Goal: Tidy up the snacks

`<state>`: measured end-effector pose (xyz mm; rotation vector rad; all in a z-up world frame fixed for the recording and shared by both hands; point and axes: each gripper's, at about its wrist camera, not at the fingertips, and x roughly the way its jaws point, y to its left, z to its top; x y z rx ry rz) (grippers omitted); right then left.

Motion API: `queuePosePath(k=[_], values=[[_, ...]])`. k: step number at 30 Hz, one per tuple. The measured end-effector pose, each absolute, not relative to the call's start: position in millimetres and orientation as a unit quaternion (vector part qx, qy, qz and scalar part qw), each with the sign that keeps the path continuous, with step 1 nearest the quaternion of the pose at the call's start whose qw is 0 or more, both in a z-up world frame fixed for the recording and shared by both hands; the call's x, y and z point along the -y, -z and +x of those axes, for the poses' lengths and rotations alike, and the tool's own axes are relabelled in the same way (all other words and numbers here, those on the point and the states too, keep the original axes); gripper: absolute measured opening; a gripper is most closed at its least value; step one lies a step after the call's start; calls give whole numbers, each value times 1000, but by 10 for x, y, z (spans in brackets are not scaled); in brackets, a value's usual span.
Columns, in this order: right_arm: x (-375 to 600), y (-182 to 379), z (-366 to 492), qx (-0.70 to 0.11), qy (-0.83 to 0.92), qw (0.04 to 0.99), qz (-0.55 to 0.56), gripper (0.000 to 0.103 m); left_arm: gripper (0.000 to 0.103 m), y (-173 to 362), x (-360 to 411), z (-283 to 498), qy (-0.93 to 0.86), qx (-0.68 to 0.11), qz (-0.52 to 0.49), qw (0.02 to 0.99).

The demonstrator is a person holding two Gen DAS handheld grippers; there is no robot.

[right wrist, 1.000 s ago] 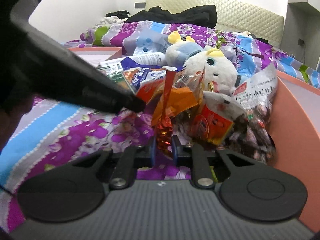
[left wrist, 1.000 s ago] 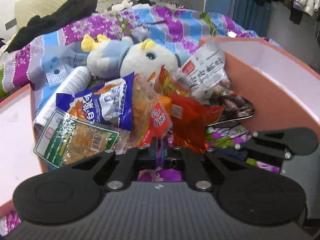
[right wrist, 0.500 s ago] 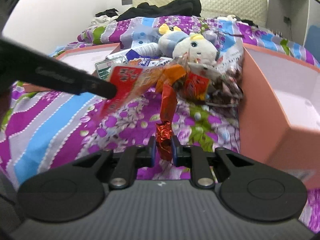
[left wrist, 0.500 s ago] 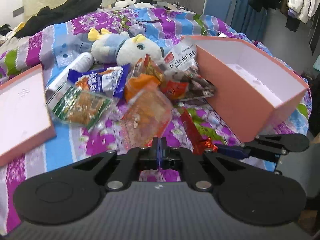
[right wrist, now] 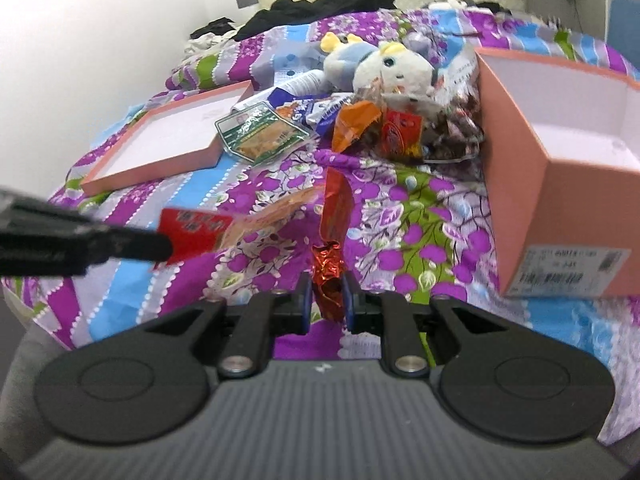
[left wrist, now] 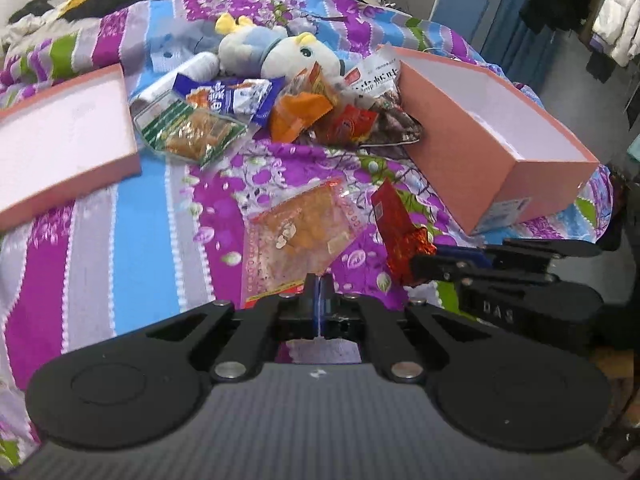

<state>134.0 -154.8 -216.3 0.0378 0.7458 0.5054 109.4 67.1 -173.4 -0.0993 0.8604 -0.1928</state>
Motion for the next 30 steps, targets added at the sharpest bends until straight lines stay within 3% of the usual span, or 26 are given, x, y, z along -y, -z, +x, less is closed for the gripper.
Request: queuePosePath(k=[10, 11, 13, 14, 15, 16, 19, 21, 22, 30], values=[[1655, 2282, 1365, -381, -220, 897, 51, 20, 6, 1846, -736, 1078, 107, -435, -108, 887], [1674, 2284, 1369, -381, -218, 897, 53, 20, 14, 1858, -746, 1087, 108, -439, -114, 884], [1700, 2285, 1372, -383, -214, 897, 57, 21, 40, 1878, -783, 1081, 111, -447, -136, 877], [1708, 2282, 1373, -383, -211, 898, 57, 23, 62, 1884, -802, 1068, 112, -448, -147, 875], [1714, 2283, 1370, -383, -205, 899, 55, 25, 70, 1878, -819, 1043, 111, -445, -156, 875], [1720, 2290, 1368, -384, -197, 901, 51, 26, 70, 1870, -832, 1021, 115, -443, -161, 874], [1765, 2317, 1360, -388, -186, 901, 48, 43, 82, 1857, -845, 981, 126, -443, -169, 871], [1786, 2329, 1338, -386, -178, 904, 45, 77, 86, 1851, -856, 970, 122, -437, -170, 875], [1791, 2333, 1318, -383, -174, 906, 43, 82, 87, 1853, -866, 975, 116, -435, -168, 877], [1694, 2326, 1240, -362, -178, 915, 16, 83, 90, 1923, -934, 1271, 81, -437, -156, 882]])
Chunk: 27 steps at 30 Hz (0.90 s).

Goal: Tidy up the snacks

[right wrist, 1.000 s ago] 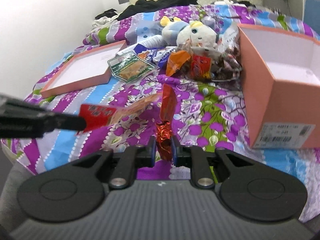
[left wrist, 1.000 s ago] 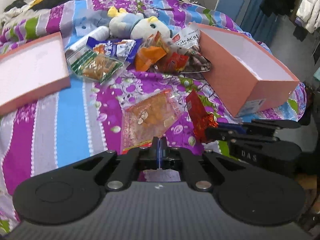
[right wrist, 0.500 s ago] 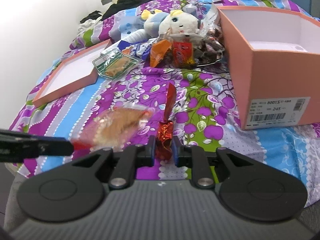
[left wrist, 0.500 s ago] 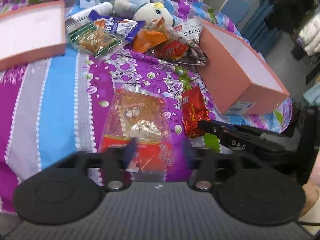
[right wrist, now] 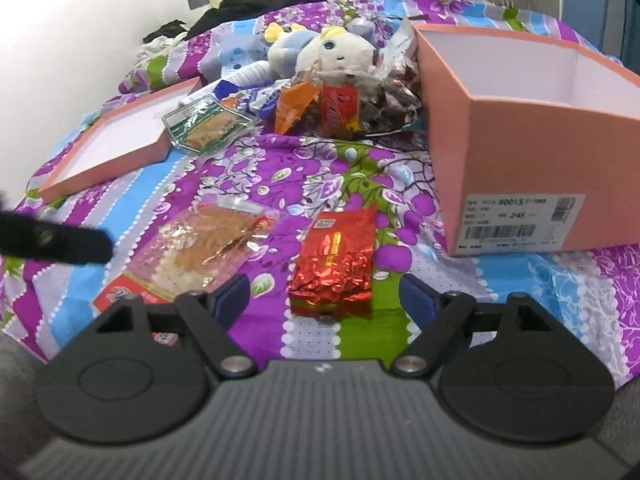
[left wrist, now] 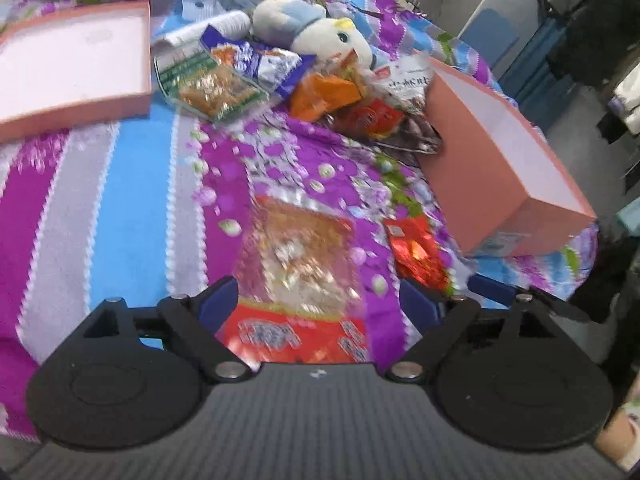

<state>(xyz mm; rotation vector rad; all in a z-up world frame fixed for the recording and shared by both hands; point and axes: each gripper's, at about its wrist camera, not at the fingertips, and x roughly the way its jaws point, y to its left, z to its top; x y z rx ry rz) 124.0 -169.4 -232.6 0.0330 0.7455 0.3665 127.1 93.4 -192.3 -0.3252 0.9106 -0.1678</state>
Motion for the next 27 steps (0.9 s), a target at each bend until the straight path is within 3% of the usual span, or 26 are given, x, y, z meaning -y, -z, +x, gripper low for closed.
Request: queuePosePath(k=[8, 16, 21, 27], values=[[1563, 2386, 1239, -341, -159, 926, -26, 82, 92, 2086, -865, 1641, 86, -451, -127, 879], [1511, 2466, 1321, -348, -165, 922, -37, 67, 92, 2309, -660, 1955, 95, -473, -51, 874], [1461, 2512, 1371, -352, -163, 921, -46, 67, 92, 2398, -576, 2086, 94, -485, -14, 869], [1463, 2574, 1388, -357, -160, 919, -54, 59, 93, 2509, -502, 2180, 92, -492, 8, 866]])
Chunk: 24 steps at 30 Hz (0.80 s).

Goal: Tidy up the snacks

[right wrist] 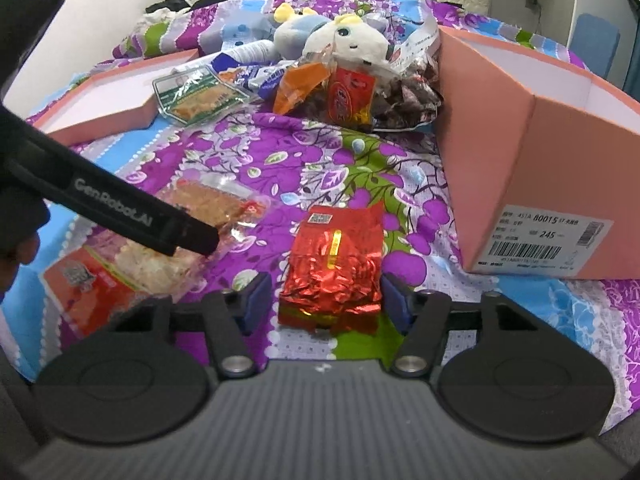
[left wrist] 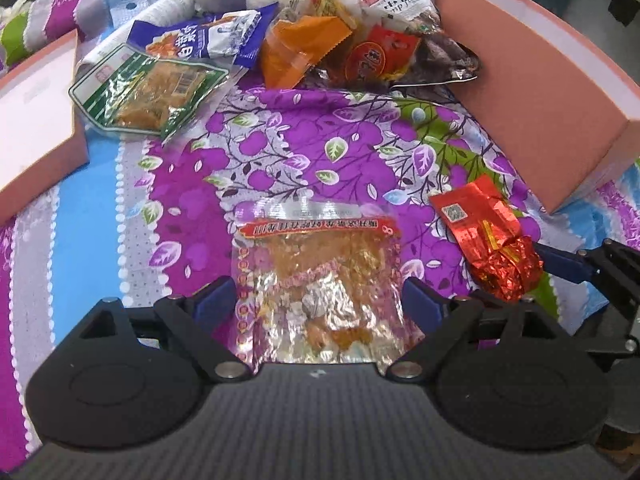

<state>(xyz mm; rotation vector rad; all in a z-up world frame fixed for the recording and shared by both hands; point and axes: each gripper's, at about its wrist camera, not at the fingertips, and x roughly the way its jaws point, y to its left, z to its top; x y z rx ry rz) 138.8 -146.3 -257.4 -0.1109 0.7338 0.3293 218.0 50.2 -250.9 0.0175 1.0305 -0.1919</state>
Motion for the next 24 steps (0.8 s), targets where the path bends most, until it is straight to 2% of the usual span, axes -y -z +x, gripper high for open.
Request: queuePosePath(k=[7, 18, 21, 24], values=[[1466, 2587, 1401, -356, -164, 918, -57, 55, 91, 2553, -450, 2191, 77, -490, 3, 868], [1502, 2552, 1419, -360, -172, 915, -53, 54, 51, 2478, -393, 2107, 66, -475, -7, 877], [1517, 2514, 1417, -362, -169, 915, -53, 54, 43, 2420, -438, 2121, 64, -478, -22, 876], [1548, 2438, 1406, -355, -166, 919, -50, 54, 40, 2352, -482, 2106, 58, -477, -32, 876]])
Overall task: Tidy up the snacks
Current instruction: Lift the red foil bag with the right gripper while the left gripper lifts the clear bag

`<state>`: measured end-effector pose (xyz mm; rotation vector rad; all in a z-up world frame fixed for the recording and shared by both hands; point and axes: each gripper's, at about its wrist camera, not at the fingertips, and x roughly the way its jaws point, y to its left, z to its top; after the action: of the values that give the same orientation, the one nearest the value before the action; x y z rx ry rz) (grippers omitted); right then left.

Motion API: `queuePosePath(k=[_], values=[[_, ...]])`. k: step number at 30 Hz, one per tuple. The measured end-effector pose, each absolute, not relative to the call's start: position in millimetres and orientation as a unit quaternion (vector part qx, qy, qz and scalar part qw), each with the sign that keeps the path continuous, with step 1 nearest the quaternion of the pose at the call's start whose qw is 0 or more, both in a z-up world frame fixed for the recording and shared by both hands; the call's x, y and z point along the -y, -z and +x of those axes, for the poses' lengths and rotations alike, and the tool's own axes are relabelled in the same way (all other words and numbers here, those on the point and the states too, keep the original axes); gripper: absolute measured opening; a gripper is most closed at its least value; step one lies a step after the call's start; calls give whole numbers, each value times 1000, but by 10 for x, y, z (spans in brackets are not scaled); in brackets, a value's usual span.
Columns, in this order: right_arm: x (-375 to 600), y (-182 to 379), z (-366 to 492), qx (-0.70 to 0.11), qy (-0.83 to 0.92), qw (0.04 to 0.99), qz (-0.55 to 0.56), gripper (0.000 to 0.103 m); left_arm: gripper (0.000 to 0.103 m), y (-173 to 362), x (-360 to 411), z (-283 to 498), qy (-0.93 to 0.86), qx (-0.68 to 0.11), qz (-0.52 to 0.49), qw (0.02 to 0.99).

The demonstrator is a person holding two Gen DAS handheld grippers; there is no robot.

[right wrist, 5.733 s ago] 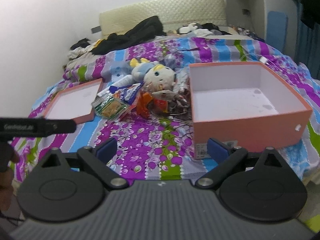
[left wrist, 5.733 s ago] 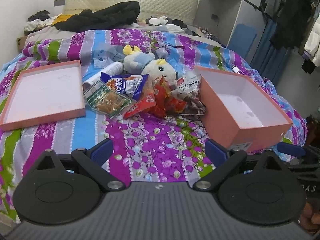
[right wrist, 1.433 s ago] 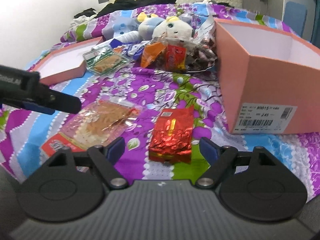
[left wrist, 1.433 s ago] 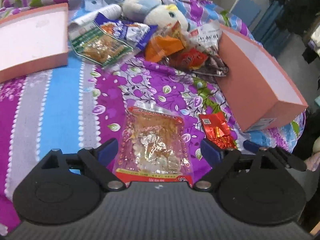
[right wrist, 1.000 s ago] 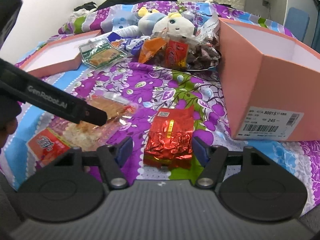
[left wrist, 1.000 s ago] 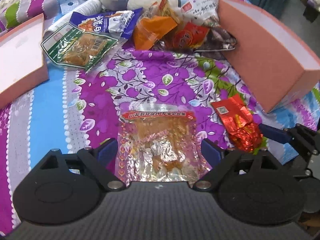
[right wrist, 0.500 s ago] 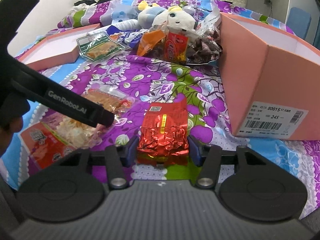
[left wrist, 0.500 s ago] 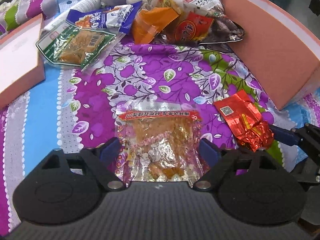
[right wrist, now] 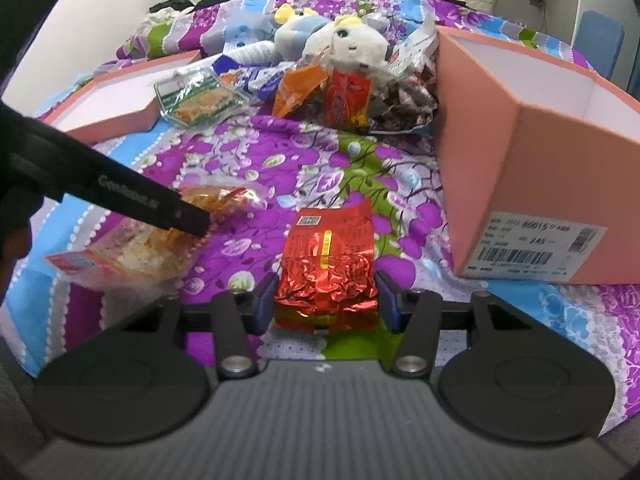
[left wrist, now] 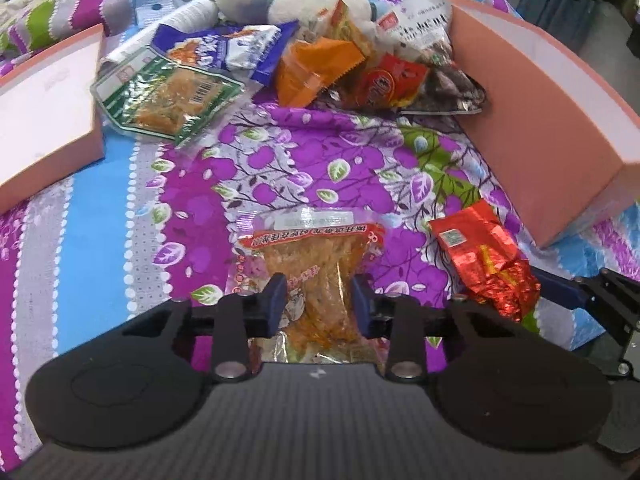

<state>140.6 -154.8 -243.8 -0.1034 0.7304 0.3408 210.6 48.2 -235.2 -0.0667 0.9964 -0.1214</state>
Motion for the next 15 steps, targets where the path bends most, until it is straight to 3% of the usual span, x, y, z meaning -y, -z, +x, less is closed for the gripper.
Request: queuePosePath(k=[4, 9, 15], values=[[1603, 2289, 1361, -347, -162, 923, -41, 54, 39, 2211, -517, 2005, 52, -470, -45, 880], [1681, 2044, 1260, -333, -160, 929, -25, 54, 12, 1958, -597, 1834, 47, -457, -72, 885], [1716, 1865, 1194, -313, -158, 936, -22, 54, 9, 1804, -649, 1699, 37, -440, -84, 893]])
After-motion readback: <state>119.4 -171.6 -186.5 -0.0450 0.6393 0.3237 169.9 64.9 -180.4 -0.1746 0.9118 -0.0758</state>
